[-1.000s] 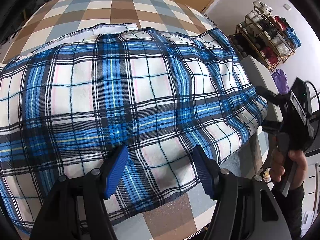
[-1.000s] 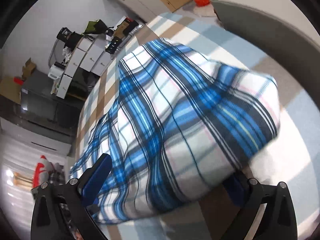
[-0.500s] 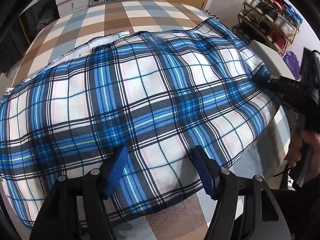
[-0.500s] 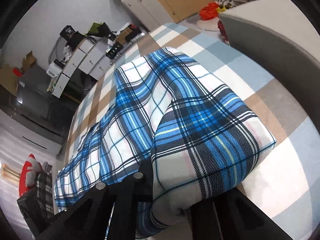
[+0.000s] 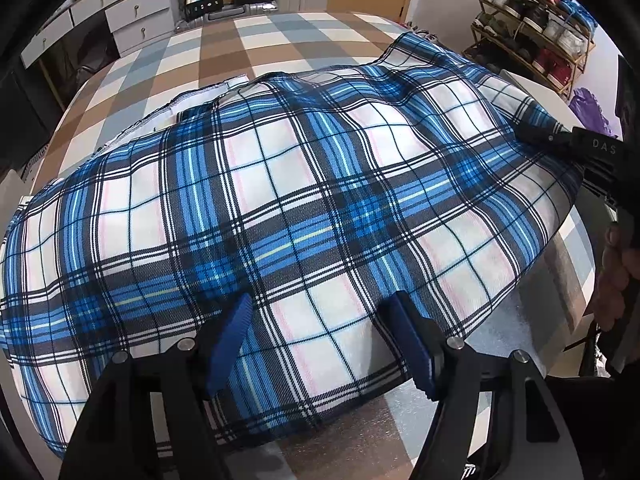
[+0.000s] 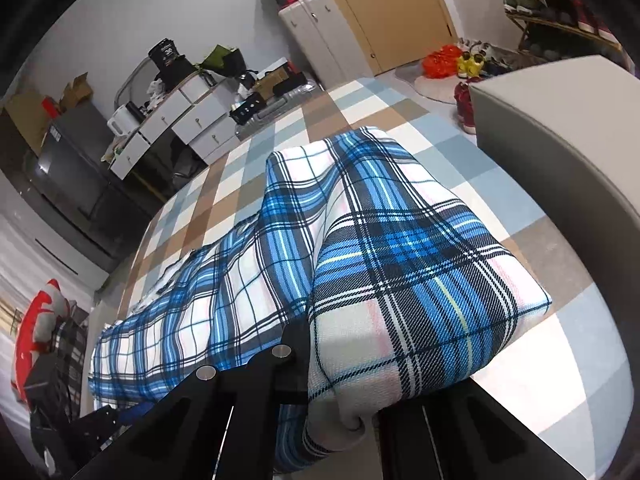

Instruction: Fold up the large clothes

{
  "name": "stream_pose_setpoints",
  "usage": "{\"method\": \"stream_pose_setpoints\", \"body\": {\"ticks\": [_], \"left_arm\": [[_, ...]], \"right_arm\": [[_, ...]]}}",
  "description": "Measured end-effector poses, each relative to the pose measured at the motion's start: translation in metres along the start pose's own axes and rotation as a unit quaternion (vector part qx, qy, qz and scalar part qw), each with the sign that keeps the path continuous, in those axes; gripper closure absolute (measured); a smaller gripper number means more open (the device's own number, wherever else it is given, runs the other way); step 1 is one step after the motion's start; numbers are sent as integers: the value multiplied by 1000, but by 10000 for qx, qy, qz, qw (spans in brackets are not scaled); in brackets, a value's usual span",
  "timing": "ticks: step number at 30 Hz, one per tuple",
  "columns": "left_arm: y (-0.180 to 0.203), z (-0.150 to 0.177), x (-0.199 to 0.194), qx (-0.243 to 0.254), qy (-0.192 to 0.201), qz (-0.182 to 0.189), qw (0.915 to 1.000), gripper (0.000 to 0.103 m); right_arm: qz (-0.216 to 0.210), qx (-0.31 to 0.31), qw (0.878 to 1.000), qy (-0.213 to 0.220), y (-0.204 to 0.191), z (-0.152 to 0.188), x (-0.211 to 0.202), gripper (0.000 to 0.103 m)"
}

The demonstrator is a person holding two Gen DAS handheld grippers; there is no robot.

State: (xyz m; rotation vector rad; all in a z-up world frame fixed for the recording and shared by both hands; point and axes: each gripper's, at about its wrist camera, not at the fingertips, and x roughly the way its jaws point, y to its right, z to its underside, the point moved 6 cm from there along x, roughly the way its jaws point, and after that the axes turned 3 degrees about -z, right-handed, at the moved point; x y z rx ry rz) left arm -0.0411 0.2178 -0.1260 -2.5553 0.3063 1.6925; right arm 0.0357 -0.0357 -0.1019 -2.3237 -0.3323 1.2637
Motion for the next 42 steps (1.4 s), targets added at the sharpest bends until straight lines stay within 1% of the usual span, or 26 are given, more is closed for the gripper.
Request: {"method": "stream_pose_setpoints", "body": {"ticks": [4, 7, 9, 10, 13, 14, 16, 18, 19, 20, 21, 23, 25, 27, 29, 30, 31, 33, 35, 36, 37, 38, 39, 40, 41, 42], "left_arm": [[14, -1, 2, 146, 24, 67, 9999, 37], [32, -6, 5, 263, 21, 163, 9995, 37], [51, -10, 8, 426, 51, 274, 9987, 37], [58, -10, 9, 479, 67, 313, 9983, 37], [91, -19, 15, 777, 148, 546, 9954, 37], [103, -22, 17, 865, 144, 689, 9938, 37], [123, -28, 20, 1006, 155, 943, 9903, 37], [146, -32, 21, 1203, 112, 1385, 9830, 37], [151, -33, 20, 1212, 66, 1522, 9809, 37], [155, -34, 18, 1174, -44, 1765, 9773, 37], [152, -34, 15, 1053, -132, 1941, 9752, 37], [135, -33, 4, 723, -242, 2151, 9736, 37], [109, -30, -15, 500, -182, 2289, 9720, 37], [74, -27, -36, 268, -5, 2216, 9748, 37], [41, -22, -51, -14, 112, 2202, 9754, 37], [11, -19, -59, -326, 168, 2177, 9753, 37], [-7, -8, -67, -587, 218, 2138, 9749, 37], [-49, 5, -78, -1022, 270, 2060, 9728, 37], [-77, 19, -84, -1293, 311, 1868, 9734, 37], [-98, 27, -86, -1454, 320, 1707, 9740, 37], [-106, 36, -87, -1575, 299, 1614, 9738, 37], [-117, 41, -87, -1686, 261, 1600, 9723, 37], [-121, 47, -87, -1742, 213, 1628, 9709, 37], [-128, 50, -88, -1757, 194, 1636, 9706, 37], [-130, 53, -89, -1732, 193, 1612, 9714, 37], [-126, 53, -90, -1678, 191, 1554, 9733, 37]], "right_arm": [[-34, 69, 9999, 131, 5, -5, -9, 98], [23, 52, 9996, 260, 14, -7, -22, 98], [117, -34, 9992, 377, 18, -8, -34, 98], [196, -107, 9986, 478, 21, -8, -43, 98], [619, -684, 9919, 870, 22, -11, -76, 98], [749, -779, 9898, 923, 25, -10, -85, 98], [832, -815, 9887, 948, 30, -11, -99, 98], [1036, -887, 9854, 1023, 34, -15, -117, 98], [1178, -986, 9821, 1086, 34, -18, -126, 98], [1273, -1071, 9797, 1115, 33, -20, -131, 98], [1349, -1164, 9776, 1122, 31, -23, -135, 98], [1476, -1357, 9734, 1113, 21, -28, -138, 98], [1534, -1652, 9676, 1134, 4, -30, -137, 98], [1535, -2020, 9598, 1202, -23, -29, -135, 98], [1551, -2497, 9466, 1324, -58, -22, -135, 98], [1565, -2684, 9406, 1369, -69, -20, -132, 98], [1509, -2923, 9337, 1415, -91, -13, -128, 98], [1356, -3149, 9294, 1367, -121, -2, -113, 98], [1147, -3427, 9241, 1240, -160, 17, -89, 98], [1103, -3576, 9200, 1164, -175, 26, -77, 98], [1123, -3780, 9125, 1090, -191, 38, -60, 98], [1147, -3938, 9067, 985, -202, 50, -46, 98], [1218, -4178, 8977, 688, -214, 69, -23, 98], [1300, -4361, 8892, 479, -221, 85, -6, 98], [1329, -4603, 8773, 294, -228, 111, 16, 97], [1332, -4747, 8699, 145, -230, 127, 29, 97]]}}
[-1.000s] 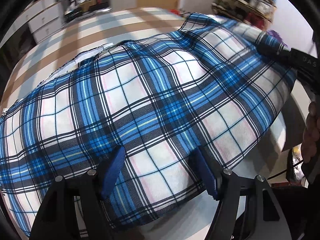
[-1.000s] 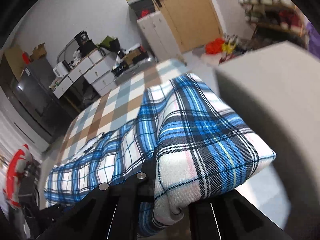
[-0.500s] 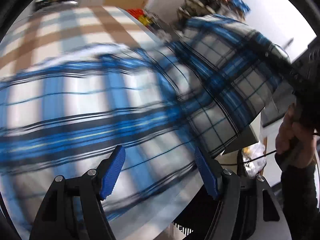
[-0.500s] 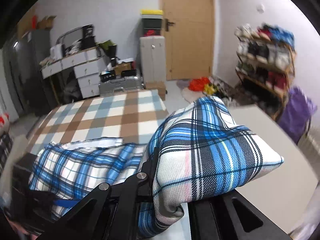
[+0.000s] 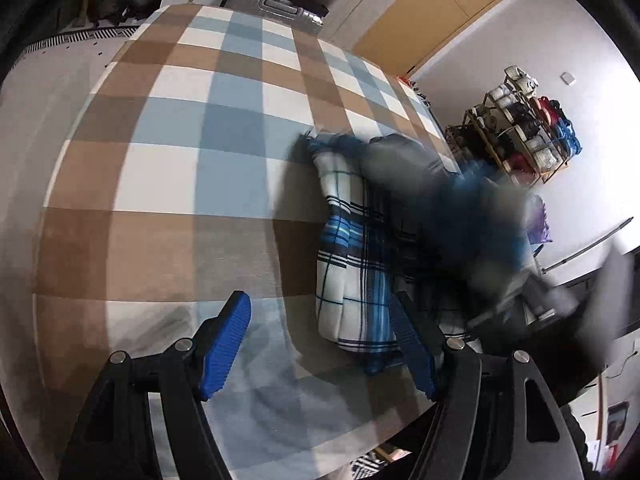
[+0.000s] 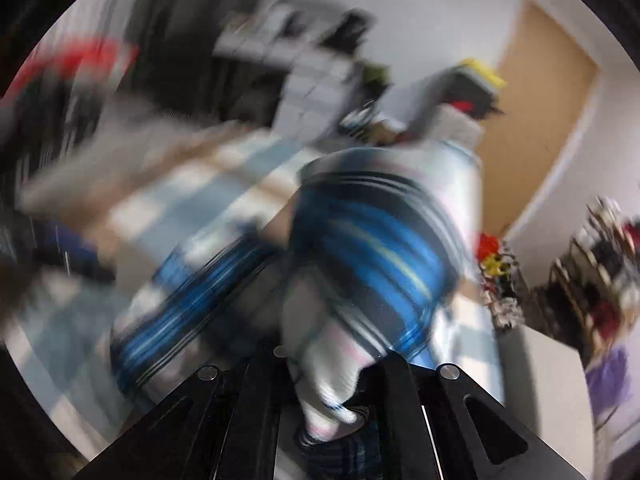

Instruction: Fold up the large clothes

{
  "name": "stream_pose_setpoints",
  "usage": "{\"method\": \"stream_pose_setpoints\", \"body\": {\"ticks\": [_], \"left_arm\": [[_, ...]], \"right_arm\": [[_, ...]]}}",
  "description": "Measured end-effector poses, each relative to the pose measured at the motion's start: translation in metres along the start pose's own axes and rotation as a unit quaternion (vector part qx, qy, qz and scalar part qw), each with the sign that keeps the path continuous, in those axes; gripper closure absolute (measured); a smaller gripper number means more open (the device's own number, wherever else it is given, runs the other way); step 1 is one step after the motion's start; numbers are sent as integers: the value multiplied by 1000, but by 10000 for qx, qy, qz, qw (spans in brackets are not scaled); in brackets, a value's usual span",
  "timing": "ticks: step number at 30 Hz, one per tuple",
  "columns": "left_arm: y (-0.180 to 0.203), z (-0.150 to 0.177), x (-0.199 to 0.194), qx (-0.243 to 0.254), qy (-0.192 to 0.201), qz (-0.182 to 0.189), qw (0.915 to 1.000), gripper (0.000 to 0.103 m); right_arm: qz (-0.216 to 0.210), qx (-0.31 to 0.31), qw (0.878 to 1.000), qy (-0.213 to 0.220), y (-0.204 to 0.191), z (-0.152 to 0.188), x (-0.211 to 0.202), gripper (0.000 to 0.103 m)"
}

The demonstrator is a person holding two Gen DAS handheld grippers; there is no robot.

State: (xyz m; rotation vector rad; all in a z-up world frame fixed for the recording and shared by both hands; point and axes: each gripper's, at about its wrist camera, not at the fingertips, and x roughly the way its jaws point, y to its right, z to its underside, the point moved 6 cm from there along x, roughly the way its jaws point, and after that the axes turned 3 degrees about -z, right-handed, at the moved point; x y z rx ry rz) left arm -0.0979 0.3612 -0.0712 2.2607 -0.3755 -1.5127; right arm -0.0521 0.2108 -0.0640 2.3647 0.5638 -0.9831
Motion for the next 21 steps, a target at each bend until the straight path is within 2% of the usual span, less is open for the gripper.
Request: {"method": "stream_pose_setpoints", "body": {"ticks": [2, 3, 4, 5, 6, 8, 9, 10, 13, 14, 16, 19, 21], "left_arm": [[8, 3, 0, 91, -15, -57, 9999, 37], [12, 2, 1, 112, -14, -41, 9999, 37], [15, 0, 4, 129, -8, 8, 9999, 37], [22, -1, 2, 171, 23, 145, 9997, 37], [25, -3, -3, 193, 78, 277, 9994, 37], [30, -13, -3, 198, 167, 541, 9982, 36], [32, -17, -8, 188, 191, 703, 9972, 34], [38, -22, -11, 176, 192, 832, 9962, 34], [50, -40, -10, 210, 59, 1023, 9945, 34], [60, -50, -9, 252, 42, 1074, 9939, 31], [77, -61, 4, 332, -142, 1074, 9936, 23], [89, -64, 41, 188, -803, 988, 9917, 23], [91, -63, 70, -10, -1266, 836, 9884, 23]], "right_arm": [[-12, -452, 9989, -79, -33, 17, 16, 95], [-24, -595, 9982, -55, -41, 22, 18, 90], [-66, -740, 9972, -85, -47, 25, 20, 82], [-135, -829, 9964, -103, -51, 26, 20, 69], [-245, -857, 9960, -52, -53, 27, 17, 64], [-696, -676, 9953, 79, -52, 30, 8, 48], [-1012, -511, 9935, 67, -49, 35, 5, 37], [-1422, -296, 9894, 39, -46, 39, 2, 33], [-2504, 303, 9676, -65, -29, 45, -13, 33], [-2934, 599, 9541, 13, -15, 46, -21, 30], [-3418, 1113, 9329, 220, 14, 47, -33, 23], [-3597, 2009, 9099, 485, 64, 47, -40, 18], [-3719, 2550, 8909, 548, 94, 53, -37, 18]]}}
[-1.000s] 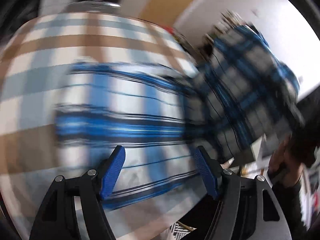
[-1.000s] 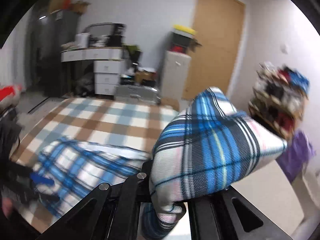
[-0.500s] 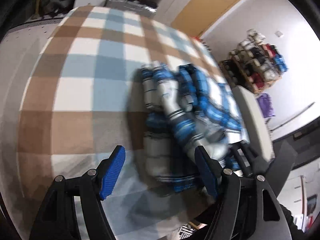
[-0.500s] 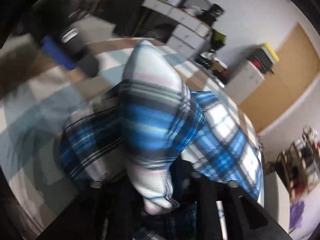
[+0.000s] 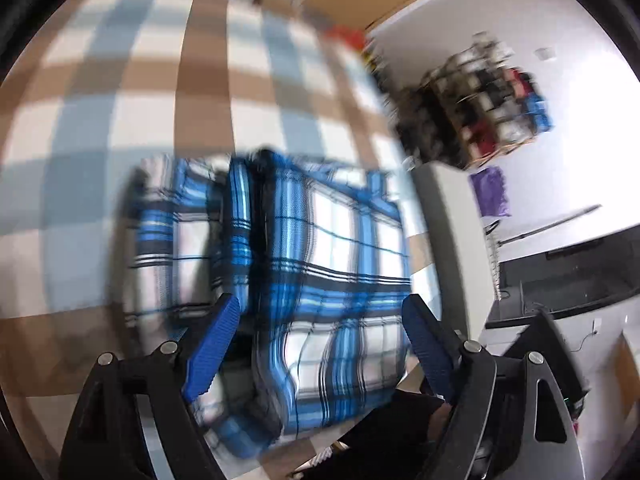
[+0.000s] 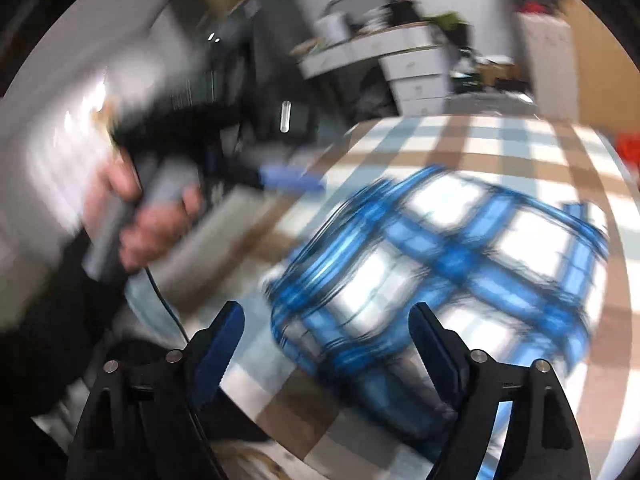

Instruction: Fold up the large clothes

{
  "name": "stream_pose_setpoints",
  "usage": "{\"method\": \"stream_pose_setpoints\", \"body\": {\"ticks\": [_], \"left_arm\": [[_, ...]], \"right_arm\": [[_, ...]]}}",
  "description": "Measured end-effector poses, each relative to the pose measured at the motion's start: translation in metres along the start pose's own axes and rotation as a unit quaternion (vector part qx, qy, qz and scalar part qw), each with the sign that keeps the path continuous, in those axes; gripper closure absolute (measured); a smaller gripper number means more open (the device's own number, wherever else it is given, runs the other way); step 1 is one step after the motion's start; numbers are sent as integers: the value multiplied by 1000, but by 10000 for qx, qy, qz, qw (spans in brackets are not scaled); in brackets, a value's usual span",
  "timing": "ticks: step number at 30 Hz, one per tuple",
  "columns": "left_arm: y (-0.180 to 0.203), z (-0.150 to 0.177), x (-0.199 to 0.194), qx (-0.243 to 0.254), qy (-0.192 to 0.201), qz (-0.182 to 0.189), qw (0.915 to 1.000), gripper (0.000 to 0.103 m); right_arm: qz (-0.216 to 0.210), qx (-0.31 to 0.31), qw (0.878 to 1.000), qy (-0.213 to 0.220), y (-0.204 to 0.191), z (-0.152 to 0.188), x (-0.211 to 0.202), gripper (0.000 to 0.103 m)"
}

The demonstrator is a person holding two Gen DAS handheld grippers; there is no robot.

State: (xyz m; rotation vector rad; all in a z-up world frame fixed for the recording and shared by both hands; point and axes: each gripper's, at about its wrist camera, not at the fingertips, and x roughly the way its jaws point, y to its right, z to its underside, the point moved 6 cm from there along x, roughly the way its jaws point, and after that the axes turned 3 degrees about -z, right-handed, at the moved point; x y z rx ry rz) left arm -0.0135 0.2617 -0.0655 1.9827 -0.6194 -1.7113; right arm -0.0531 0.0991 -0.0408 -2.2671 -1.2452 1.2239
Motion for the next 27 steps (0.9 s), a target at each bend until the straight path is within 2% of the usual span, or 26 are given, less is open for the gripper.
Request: {"method": "stream_pose_setpoints", "body": {"ticks": [2, 4, 6, 8, 9, 13, 15, 19, 24, 27], "left_arm": [[-5, -3, 20, -250, -234, -192, 9992, 23], [0, -3, 25, -305, -332, -94, 9989, 24], [9, -7, 24, -243, -212, -41, 9995, 35], [14, -12, 23, -119, -182, -188, 9996, 85], [17, -14, 23, -20, -176, -340, 9993, 94], [18, -26, 30, 21, -187, -539, 9984, 100], [19, -26, 29, -131, -125, -492, 9986, 101], [29, -16, 8, -7, 114, -292, 9995, 103], [36, 5, -27, 300, 275, -134, 9991, 103], [22, 18, -40, 254, 324, -67, 9991, 103]], "right_arm": [[-28, 406, 9991, 149, 20, -6, -11, 18], [-39, 695, 9973, 216, 34, -14, -17, 17], [-53, 947, 9952, 235, 42, -18, -20, 16], [-111, 1123, 9933, 241, 47, -20, -23, 16], [-126, 1180, 9926, 252, 48, -21, -24, 16], [-174, 1251, 9915, 300, 50, -17, -32, 16], [-121, 1259, 9915, 287, 51, -15, -31, 16], [-59, 1452, 9888, 329, 57, -8, -38, 16], [-537, 2251, 9717, 482, 79, -6, -42, 16], [-995, 2778, 9544, 444, 89, -1, -36, 15]]}}
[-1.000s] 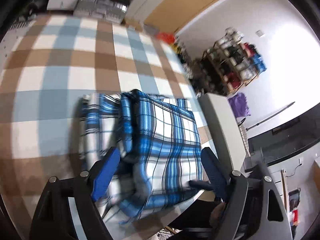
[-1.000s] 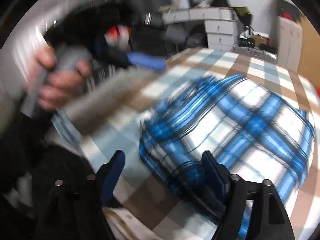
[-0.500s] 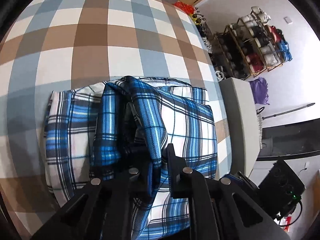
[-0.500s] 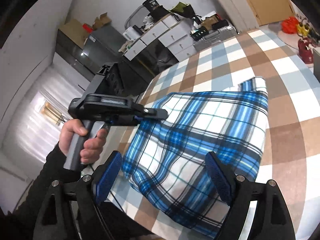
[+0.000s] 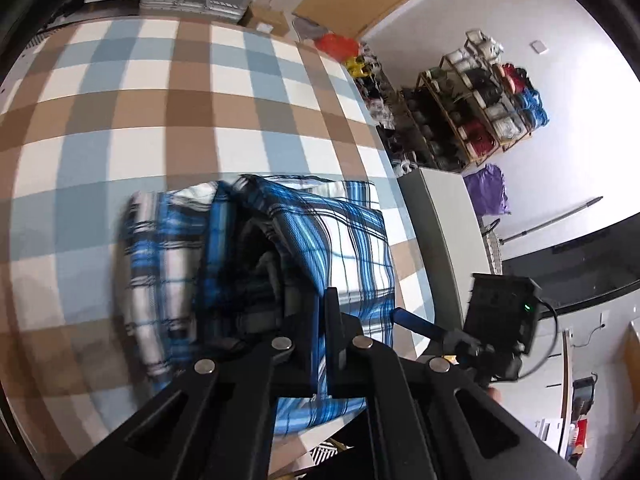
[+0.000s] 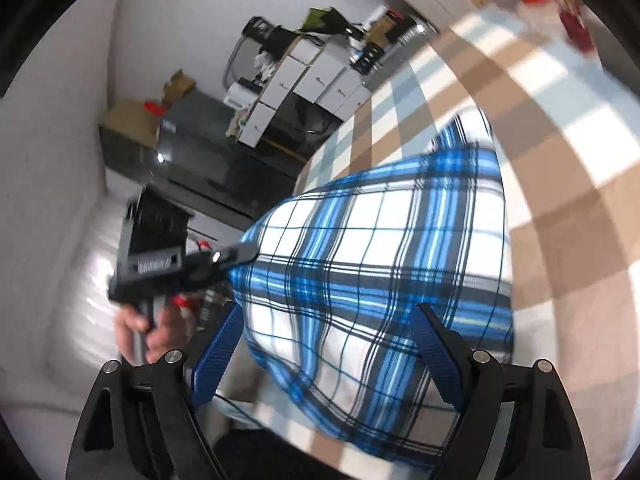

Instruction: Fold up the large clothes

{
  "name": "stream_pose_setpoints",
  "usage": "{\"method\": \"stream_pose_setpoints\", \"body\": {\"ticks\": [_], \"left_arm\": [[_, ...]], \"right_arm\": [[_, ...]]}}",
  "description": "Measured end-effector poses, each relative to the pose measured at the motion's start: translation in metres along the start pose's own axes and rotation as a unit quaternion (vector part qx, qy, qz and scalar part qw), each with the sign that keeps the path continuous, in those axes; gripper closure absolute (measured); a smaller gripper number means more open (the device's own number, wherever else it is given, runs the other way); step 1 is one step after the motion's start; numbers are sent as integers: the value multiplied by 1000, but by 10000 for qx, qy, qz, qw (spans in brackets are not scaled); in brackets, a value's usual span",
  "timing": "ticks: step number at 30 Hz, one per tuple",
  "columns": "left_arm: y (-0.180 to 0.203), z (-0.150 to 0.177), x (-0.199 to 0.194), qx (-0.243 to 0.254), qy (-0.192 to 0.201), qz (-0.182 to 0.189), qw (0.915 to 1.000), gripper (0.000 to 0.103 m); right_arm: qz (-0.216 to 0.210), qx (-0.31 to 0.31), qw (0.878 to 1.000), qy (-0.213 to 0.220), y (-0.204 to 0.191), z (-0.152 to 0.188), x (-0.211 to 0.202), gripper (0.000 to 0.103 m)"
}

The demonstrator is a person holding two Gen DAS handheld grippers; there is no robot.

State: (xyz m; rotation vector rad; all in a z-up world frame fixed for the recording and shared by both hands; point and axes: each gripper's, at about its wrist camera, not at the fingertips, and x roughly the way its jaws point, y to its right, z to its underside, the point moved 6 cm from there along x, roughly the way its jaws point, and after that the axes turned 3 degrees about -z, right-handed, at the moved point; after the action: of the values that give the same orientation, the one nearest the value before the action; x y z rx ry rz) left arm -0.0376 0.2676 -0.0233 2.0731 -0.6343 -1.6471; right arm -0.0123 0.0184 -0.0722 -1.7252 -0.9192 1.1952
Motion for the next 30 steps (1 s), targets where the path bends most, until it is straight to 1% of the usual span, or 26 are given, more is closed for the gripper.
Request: {"method": "stream_pose_setpoints", "body": {"ticks": [2, 3, 4, 5, 6, 7, 9, 12, 13, 14, 15, 16, 17, 20, 21, 22, 24, 26, 27, 28, 30], "left_arm": [[-16, 7, -3, -127, 103, -48, 9999, 103], [-24, 12, 0, -147, -38, 16, 9999, 103], [-25, 13, 2, -171, -16, -83, 9998, 103], [-35, 15, -1, -223, 196, -355, 9989, 103], [-35, 15, -3, -240, 256, -332, 9988, 103], [-30, 17, -2, -251, 224, -183, 9993, 103], [-22, 24, -3, -188, 229, -47, 9996, 103], [1, 35, -1, 101, 195, 162, 9996, 103], [9, 39, 2, 199, 185, 236, 9994, 103], [16, 42, 5, 272, 167, 333, 9989, 97], [20, 46, 11, 311, 116, 397, 9987, 90], [17, 48, 15, 311, 85, 391, 9987, 71], [14, 50, 23, 297, 43, 303, 9991, 61], [-10, 56, 47, 96, -53, -106, 9999, 61], [-22, 56, 50, -22, 16, -275, 9996, 61], [-31, 57, 52, -121, 106, -319, 9994, 61], [-45, 62, 57, -320, 213, -266, 9989, 61], [-49, 65, 55, -326, 361, -260, 9985, 61], [-49, 66, 53, -321, 407, -283, 9983, 61], [-48, 66, 49, -318, 467, -322, 9979, 61], [-44, 64, 38, -223, 658, -402, 9968, 61]], "right_arm": [[-201, 234, 9994, -121, 4, 2, 8, 13], [-297, 337, 9987, -241, 6, 4, 14, 13], [-370, 475, 9975, -365, 10, 8, 22, 13], [-399, 628, 9961, -467, 14, 10, 28, 13], [-302, 769, 9950, -569, 22, 13, 35, 13], [-238, 839, 9940, -653, 28, 15, 41, 13], [-153, 884, 9930, -774, 32, 15, 49, 13], [40, 801, 9930, -868, 30, 16, 55, 12], [96, 726, 9934, -884, 27, 19, 56, 10], [99, 655, 9935, -928, 24, 21, 59, 6], [71, 632, 9930, -993, 21, 23, 61, 4], [36, 656, 9927, -1013, 20, 25, 63, 3], [-6, 724, 9927, -960, 20, 25, 62, 3], [-223, 996, 9919, -762, 24, 19, 51, 6], [-284, 1050, 9916, -705, 24, 18, 47, 6], [-306, 1054, 9920, -617, 23, 15, 42, 6], [-54, 600, 9976, -338, 11, 8, 26, 4], [455, -134, 9989, -39, -8, 0, 14, 3], [743, -503, 9959, 79, -19, -5, 11, 2], [1095, -924, 9896, 135, -31, -12, 12, 0], [1580, -1505, 9759, 9, -50, -21, 26, 0]]}}
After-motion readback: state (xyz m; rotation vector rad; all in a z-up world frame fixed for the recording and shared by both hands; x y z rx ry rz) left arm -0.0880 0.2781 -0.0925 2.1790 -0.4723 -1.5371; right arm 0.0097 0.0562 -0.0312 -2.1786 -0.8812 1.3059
